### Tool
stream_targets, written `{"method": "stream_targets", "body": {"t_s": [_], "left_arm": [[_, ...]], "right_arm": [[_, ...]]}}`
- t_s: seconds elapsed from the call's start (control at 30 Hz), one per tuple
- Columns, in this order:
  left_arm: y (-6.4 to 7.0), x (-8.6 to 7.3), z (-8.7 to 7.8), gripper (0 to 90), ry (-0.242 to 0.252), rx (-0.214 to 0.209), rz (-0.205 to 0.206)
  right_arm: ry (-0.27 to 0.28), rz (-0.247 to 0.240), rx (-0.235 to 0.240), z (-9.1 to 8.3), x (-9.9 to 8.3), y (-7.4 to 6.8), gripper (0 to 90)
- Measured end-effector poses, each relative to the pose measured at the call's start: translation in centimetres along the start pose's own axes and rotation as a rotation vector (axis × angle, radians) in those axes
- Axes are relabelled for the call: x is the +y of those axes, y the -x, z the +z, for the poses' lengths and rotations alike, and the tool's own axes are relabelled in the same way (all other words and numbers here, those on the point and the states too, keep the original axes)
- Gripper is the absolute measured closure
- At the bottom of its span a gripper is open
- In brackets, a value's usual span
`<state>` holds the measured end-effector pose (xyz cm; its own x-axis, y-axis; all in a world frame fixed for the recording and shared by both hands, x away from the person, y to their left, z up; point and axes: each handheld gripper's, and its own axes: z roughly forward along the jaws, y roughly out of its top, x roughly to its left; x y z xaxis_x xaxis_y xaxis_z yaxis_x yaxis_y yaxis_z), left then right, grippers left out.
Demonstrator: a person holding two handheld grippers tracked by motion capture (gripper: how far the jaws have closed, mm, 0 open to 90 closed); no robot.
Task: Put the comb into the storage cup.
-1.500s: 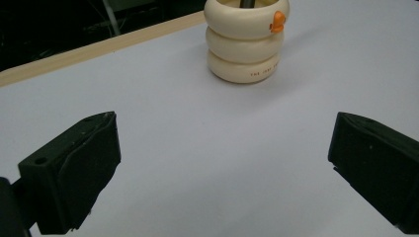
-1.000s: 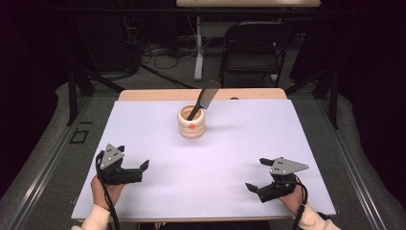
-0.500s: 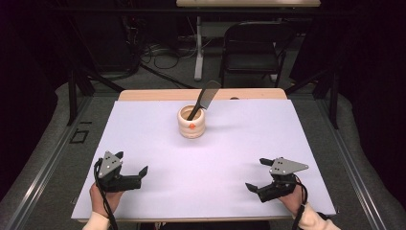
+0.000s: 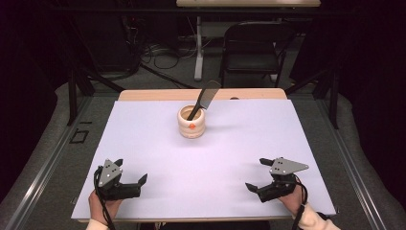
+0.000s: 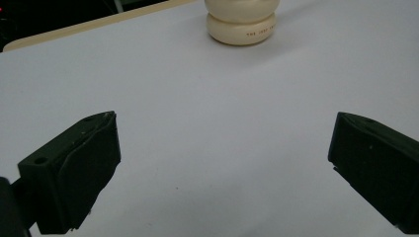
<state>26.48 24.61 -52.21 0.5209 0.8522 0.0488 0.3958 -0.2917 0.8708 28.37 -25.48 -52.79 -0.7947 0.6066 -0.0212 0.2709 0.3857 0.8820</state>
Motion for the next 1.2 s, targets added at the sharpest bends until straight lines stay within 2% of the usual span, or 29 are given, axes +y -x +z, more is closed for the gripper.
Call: {"method": "stream_targets", "body": {"t_s": [0.6, 0.83, 0.97, 1.2], "left_arm": [[0.6, -1.5, -0.6, 0.0, -0.007, -0.001, 0.018], [0.6, -1.8, -0.7, 0.0, 0.005, -0.008, 0.011], [0.4, -2.0, -0.5, 0.0, 0.0, -0.03, -0.001], [0.1, -2.0, -0.2, 0.0, -0.017, -0.028, -0.005]], "right_arm": [[-0.005, 0.003, -0.004, 0.0, -0.1, 0.1, 0.0], [-0.007, 0.0, -0.002, 0.1, -0.1, 0.1, 0.0], [-0.009, -0.005, -0.001, 0.1, -0.1, 0.0, 0.0], [-0.009, -0.006, -0.002, 0.0, -0.1, 0.0, 0.0]]}}
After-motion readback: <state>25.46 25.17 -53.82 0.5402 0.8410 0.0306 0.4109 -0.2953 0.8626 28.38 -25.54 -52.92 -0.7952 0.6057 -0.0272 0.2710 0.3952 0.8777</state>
